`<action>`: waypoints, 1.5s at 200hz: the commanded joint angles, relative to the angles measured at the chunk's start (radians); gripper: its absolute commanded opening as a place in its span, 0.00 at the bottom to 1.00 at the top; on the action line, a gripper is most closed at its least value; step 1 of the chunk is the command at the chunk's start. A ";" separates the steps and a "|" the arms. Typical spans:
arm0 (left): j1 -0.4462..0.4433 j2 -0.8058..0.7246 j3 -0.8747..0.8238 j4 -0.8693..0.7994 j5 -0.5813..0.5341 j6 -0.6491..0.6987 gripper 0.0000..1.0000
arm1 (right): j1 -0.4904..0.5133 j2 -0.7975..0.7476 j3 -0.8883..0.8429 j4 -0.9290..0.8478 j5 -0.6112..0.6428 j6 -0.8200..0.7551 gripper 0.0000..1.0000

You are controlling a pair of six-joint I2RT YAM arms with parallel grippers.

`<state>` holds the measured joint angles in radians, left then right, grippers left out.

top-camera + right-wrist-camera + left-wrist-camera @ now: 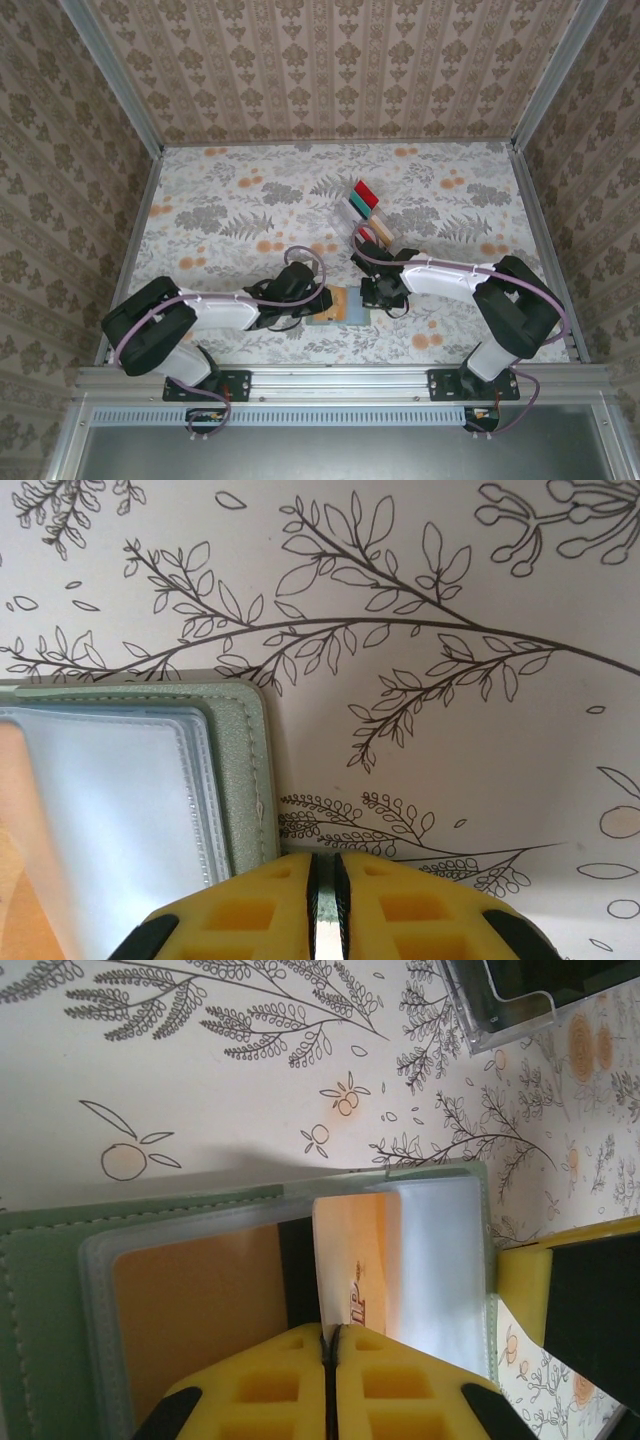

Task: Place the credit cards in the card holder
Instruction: Insert the credit card into the card slot.

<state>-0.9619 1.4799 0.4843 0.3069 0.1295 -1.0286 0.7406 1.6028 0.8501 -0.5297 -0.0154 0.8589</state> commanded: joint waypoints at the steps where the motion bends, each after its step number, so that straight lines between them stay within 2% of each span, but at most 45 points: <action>1: -0.020 0.042 0.004 -0.048 0.011 -0.012 0.08 | 0.014 0.053 -0.007 0.030 -0.037 -0.001 0.17; 53: -0.022 0.001 -0.001 -0.135 0.005 -0.018 0.10 | 0.014 0.054 0.005 0.016 -0.029 -0.006 0.17; 84: -0.024 -0.012 -0.001 -0.152 0.023 -0.019 0.18 | 0.014 0.055 0.009 0.014 -0.034 -0.012 0.17; 188: -0.065 0.086 0.158 -0.303 0.034 0.047 0.19 | 0.018 0.066 0.012 0.031 -0.054 -0.015 0.16; 221: -0.072 0.078 0.172 -0.335 0.011 0.047 0.31 | 0.019 0.066 0.007 0.033 -0.051 -0.013 0.16; 251: -0.074 0.033 0.181 -0.407 -0.034 0.062 0.36 | 0.020 0.065 0.007 0.030 -0.049 -0.012 0.16; 300: -0.074 0.045 0.211 -0.446 -0.030 0.093 0.28 | 0.022 0.065 0.003 0.036 -0.051 -0.010 0.16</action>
<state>-1.0271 1.5143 0.6640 -0.0433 0.1070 -0.9703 0.7471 1.6215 0.8688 -0.5232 -0.0334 0.8577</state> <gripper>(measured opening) 0.291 0.160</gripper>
